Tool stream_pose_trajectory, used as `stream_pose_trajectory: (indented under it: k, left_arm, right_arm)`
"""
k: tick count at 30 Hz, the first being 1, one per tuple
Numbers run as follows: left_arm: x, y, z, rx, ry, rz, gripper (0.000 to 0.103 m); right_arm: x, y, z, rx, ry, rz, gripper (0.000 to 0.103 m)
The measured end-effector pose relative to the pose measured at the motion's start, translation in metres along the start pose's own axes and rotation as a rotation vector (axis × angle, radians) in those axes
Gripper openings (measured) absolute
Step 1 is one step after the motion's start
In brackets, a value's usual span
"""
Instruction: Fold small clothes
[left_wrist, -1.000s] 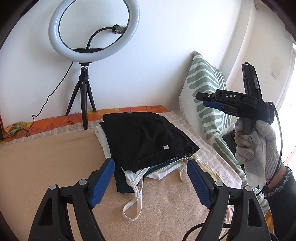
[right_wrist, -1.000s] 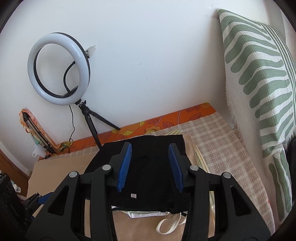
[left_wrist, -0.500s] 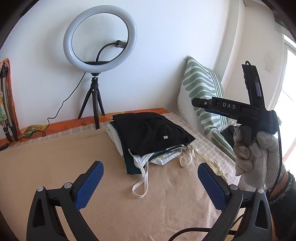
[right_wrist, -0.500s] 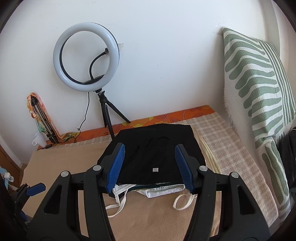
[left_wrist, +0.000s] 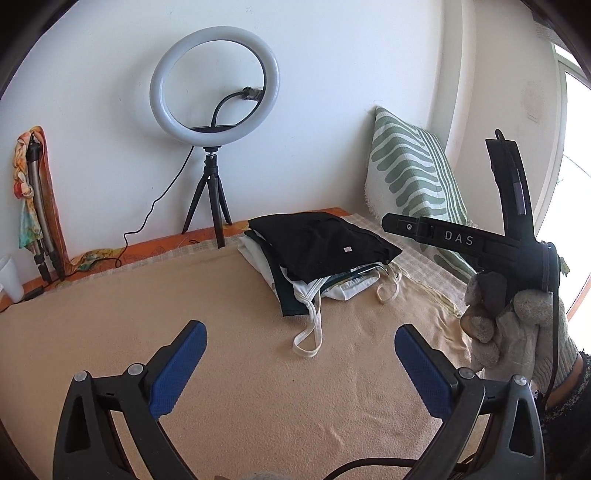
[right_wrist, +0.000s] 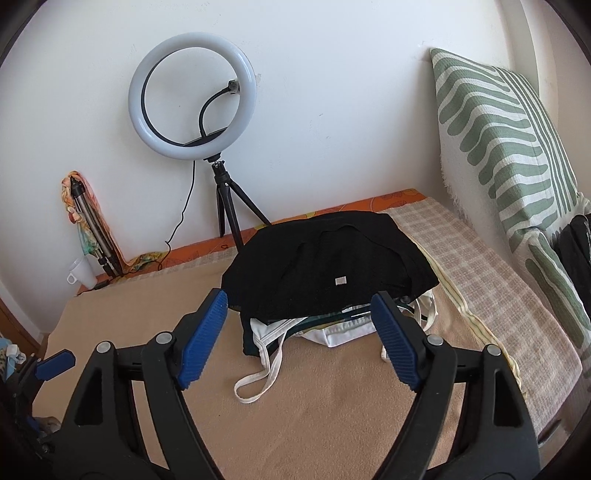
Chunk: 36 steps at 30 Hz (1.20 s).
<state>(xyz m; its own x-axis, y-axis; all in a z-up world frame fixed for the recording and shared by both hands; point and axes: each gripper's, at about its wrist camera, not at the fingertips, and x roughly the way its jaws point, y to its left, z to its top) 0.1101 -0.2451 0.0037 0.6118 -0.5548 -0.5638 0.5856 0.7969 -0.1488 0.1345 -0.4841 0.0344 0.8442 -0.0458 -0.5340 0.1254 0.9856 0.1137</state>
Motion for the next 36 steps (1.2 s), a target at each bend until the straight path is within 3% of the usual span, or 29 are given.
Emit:
stream_pose_trajectory:
  k: [6,8,10,24,36]
  left_arm:
    - [-0.003,0.001,-0.008,0.027,-0.012,0.090,0.103]
    - [-0.001,0.002,-0.010,0.025,0.003,0.109,0.103]
    - [0.000,0.003,-0.013,0.025,0.018,0.126,0.103]
    - [0.005,0.001,-0.029,0.048,0.064,0.140,0.103]
    - [0.005,0.000,-0.028,0.048,0.063,0.139,0.103]
  right_arm:
    - [0.001,0.007,-0.015,0.021,-0.002,-0.025,0.087]
    - [0.000,0.006,-0.022,0.044,-0.011,-0.030,0.099]
    - [-0.002,0.006,-0.028,0.074,-0.022,-0.035,0.102]
    - [0.014,0.003,-0.043,0.091,0.015,-0.070,0.103]
    - [0.018,0.008,-0.043,0.084,0.028,-0.048,0.103]
